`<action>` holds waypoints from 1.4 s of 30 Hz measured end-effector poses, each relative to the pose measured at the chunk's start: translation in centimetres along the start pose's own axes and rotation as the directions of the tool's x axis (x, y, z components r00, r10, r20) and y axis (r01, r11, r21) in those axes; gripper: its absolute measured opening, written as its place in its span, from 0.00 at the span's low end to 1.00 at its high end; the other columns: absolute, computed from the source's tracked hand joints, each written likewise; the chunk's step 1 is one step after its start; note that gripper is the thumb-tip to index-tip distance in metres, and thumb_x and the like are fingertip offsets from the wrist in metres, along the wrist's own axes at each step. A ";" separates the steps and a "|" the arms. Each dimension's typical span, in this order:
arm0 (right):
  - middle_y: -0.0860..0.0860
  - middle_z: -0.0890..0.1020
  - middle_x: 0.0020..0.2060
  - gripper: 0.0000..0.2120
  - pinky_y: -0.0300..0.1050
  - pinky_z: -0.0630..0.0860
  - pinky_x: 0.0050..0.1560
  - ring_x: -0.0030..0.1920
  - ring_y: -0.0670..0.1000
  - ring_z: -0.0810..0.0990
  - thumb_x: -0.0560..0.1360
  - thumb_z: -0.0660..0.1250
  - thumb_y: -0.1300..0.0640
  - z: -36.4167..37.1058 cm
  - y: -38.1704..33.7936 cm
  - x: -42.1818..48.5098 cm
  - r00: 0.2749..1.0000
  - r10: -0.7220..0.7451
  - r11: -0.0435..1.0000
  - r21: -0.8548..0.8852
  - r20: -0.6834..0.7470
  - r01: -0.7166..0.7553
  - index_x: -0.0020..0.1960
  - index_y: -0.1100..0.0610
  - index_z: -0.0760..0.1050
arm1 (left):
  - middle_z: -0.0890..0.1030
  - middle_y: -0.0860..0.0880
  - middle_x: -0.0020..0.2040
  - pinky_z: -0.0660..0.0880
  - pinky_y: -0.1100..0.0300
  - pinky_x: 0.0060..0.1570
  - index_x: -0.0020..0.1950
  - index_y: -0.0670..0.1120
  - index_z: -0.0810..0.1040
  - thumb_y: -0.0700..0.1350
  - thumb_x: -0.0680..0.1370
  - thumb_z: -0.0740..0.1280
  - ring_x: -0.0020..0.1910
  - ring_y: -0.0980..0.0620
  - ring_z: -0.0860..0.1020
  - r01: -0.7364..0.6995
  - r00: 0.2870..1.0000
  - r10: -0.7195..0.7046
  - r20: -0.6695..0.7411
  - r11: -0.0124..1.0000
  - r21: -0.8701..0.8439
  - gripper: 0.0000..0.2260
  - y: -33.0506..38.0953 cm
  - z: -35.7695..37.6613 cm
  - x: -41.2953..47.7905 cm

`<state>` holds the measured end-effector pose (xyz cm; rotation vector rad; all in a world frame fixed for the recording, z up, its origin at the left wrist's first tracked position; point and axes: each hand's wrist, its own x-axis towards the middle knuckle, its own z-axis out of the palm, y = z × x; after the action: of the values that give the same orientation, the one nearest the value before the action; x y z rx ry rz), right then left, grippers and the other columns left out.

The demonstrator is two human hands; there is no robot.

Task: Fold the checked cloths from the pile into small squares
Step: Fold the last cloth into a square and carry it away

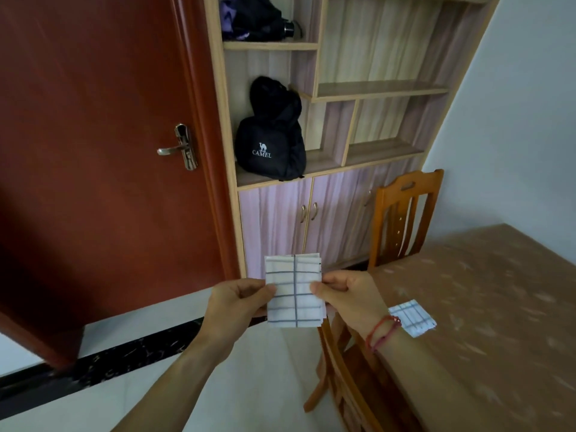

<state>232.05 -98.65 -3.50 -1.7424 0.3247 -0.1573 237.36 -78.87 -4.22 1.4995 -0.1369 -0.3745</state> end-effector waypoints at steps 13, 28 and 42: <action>0.50 0.86 0.39 0.05 0.45 0.82 0.44 0.43 0.50 0.85 0.72 0.73 0.62 5.1 -3.9 12.9 0.998 -0.017 1.000 -0.016 -0.063 0.016 0.42 0.52 0.83 | 0.86 0.44 0.44 0.81 0.53 0.48 0.47 0.38 0.85 0.37 0.76 0.71 0.46 0.44 0.84 -0.057 0.994 0.052 0.096 0.997 0.052 0.04 3.7 -6.2 14.1; 0.56 0.86 0.39 0.03 0.47 0.82 0.40 0.39 0.51 0.85 0.71 0.73 0.64 -3.0 -2.0 27.0 0.965 -0.072 0.997 -0.016 -0.253 0.070 0.45 0.58 0.83 | 0.86 0.47 0.43 0.81 0.60 0.42 0.47 0.40 0.84 0.34 0.76 0.68 0.44 0.49 0.85 -0.054 0.945 -0.008 0.328 0.982 0.179 0.05 4.3 2.7 31.9; 0.51 0.85 0.35 0.03 0.42 0.77 0.36 0.34 0.44 0.81 0.70 0.75 0.58 -20.8 1.4 27.5 0.778 0.084 0.956 -0.170 -0.623 -0.238 0.38 0.55 0.83 | 0.86 0.56 0.45 0.79 0.61 0.44 0.47 0.54 0.85 0.39 0.77 0.69 0.47 0.57 0.83 -0.359 0.496 -0.063 0.866 0.893 0.270 0.10 6.2 26.5 43.5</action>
<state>252.15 -126.74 -2.77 -1.8551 1.0078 -0.5858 270.59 -117.89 -2.19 1.5676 -1.2440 -0.9935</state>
